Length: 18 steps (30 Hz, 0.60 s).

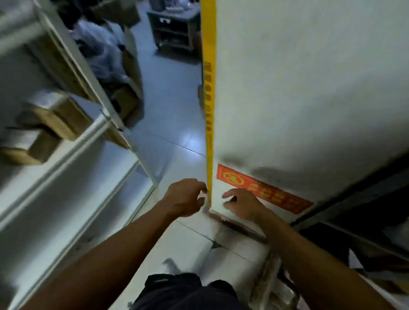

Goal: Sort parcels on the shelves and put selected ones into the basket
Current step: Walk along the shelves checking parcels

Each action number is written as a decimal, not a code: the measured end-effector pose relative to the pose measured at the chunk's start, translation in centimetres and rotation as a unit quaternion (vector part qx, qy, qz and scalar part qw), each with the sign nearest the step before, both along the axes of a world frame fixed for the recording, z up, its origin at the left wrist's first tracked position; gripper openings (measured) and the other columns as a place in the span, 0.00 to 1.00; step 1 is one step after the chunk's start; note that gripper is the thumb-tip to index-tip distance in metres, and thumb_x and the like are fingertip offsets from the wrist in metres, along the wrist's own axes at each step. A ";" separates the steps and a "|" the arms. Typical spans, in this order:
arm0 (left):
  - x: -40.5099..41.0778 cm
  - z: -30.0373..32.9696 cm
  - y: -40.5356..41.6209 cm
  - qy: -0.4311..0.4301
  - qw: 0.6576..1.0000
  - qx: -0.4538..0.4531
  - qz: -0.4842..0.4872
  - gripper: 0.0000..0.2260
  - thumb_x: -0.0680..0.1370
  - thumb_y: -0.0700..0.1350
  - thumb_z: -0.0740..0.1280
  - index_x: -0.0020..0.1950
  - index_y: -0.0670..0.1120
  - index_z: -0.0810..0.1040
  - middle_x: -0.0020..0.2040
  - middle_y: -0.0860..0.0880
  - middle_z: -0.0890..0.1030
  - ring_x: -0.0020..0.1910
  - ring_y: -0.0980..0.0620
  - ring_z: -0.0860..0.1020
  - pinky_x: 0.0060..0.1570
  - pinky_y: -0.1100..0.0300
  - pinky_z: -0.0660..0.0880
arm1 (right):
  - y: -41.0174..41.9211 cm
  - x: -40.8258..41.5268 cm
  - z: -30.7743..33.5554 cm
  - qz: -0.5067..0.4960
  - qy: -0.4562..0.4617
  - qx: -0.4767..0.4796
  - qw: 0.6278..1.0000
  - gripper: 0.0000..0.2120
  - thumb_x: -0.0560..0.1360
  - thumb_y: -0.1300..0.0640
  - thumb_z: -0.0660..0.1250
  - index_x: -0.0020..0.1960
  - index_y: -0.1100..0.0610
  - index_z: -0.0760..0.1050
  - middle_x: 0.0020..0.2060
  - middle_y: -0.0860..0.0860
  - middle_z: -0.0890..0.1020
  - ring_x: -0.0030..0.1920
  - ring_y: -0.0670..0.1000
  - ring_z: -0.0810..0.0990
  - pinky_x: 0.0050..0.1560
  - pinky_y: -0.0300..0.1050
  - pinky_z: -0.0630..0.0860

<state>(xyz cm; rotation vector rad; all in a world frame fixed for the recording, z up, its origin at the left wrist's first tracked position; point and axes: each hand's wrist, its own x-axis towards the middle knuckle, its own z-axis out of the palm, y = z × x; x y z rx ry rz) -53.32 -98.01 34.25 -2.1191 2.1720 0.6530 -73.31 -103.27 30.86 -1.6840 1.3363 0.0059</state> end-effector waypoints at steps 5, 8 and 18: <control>14.2 0.8 5.3 -0.003 0.984 -0.019 0.178 0.13 0.79 0.53 0.64 0.63 0.55 0.77 0.61 0.53 0.79 0.64 0.50 0.75 0.60 0.53 0.74 | -0.8 16.1 0.6 0.106 -0.021 -0.007 0.994 0.08 0.74 0.56 0.73 0.47 0.43 0.79 0.44 0.53 0.84 0.43 0.52 0.84 0.47 0.43 0.79; 22.2 2.1 8.4 0.018 0.958 -0.058 0.282 0.12 0.78 0.51 0.66 0.61 0.54 0.79 0.59 0.52 0.81 0.61 0.49 0.77 0.58 0.55 0.75 | -0.2 26.9 1.8 0.186 -0.044 0.004 0.982 0.09 0.76 0.56 0.71 0.56 0.49 0.79 0.49 0.55 0.85 0.50 0.55 0.85 0.43 0.41 0.76; 37.3 3.1 20.5 0.042 0.807 -0.162 0.566 0.09 0.75 0.47 0.69 0.55 0.51 0.82 0.51 0.50 0.84 0.53 0.48 0.81 0.50 0.59 0.76 | 8.6 52.4 4.6 0.386 -0.124 0.009 0.914 0.12 0.78 0.57 0.68 0.61 0.53 0.80 0.44 0.51 0.85 0.45 0.51 0.85 0.44 0.45 0.81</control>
